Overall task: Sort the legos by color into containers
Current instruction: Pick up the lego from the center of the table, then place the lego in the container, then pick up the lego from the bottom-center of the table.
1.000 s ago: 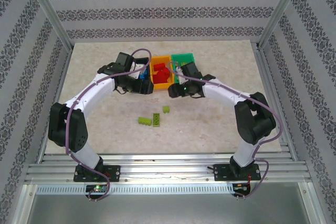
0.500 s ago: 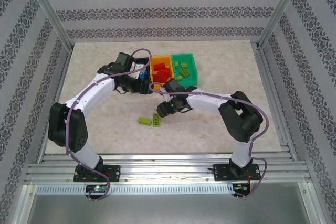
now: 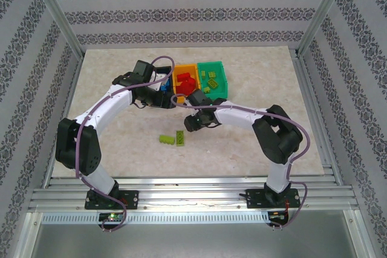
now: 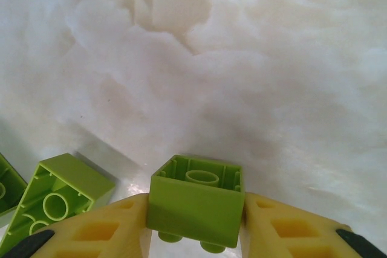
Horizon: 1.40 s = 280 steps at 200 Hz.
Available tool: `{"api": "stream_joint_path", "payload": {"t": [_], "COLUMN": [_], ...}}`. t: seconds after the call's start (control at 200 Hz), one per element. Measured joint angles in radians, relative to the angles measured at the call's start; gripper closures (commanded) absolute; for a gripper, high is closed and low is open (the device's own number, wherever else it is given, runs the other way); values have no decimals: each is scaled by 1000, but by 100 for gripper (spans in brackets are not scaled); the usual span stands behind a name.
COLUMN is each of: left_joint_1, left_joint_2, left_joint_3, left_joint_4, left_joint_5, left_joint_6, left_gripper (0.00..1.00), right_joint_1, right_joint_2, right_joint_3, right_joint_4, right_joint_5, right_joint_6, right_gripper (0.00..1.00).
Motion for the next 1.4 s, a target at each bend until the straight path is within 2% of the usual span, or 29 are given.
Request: {"api": "stream_joint_path", "payload": {"t": [0.235,0.48,0.545,0.595,0.72,0.934,1.074,1.399], "left_joint_1": [0,0,0,0,0,0,0,0], "left_joint_2": [0,0,0,0,0,0,0,0], "left_joint_3": [0,0,0,0,0,6,8,8], "left_joint_4": [0,0,0,-1,-4,-7,-7,-7], "left_joint_5": [0,0,0,0,0,0,3,14], "left_joint_6": [0,0,0,0,0,0,0,0], "left_gripper": [13,13,13,13,13,13,13,13], "right_joint_1": [-190,-349,-364,-370,-372,-360,-306,-108], "right_joint_2": [-109,-62,-20,18,106,121,49,-160], "right_joint_3": [27,182,250,303,400,379,263,51], "right_joint_4": [25,24,23,19,5,-2,2,5], "right_joint_5": [-4,7,9,11,16,14,12,-57], "right_joint_6": [-8,-8,-9,-16,-23,-23,-35,-54], "right_gripper": [59,58,55,47,39,38,38,38]}}
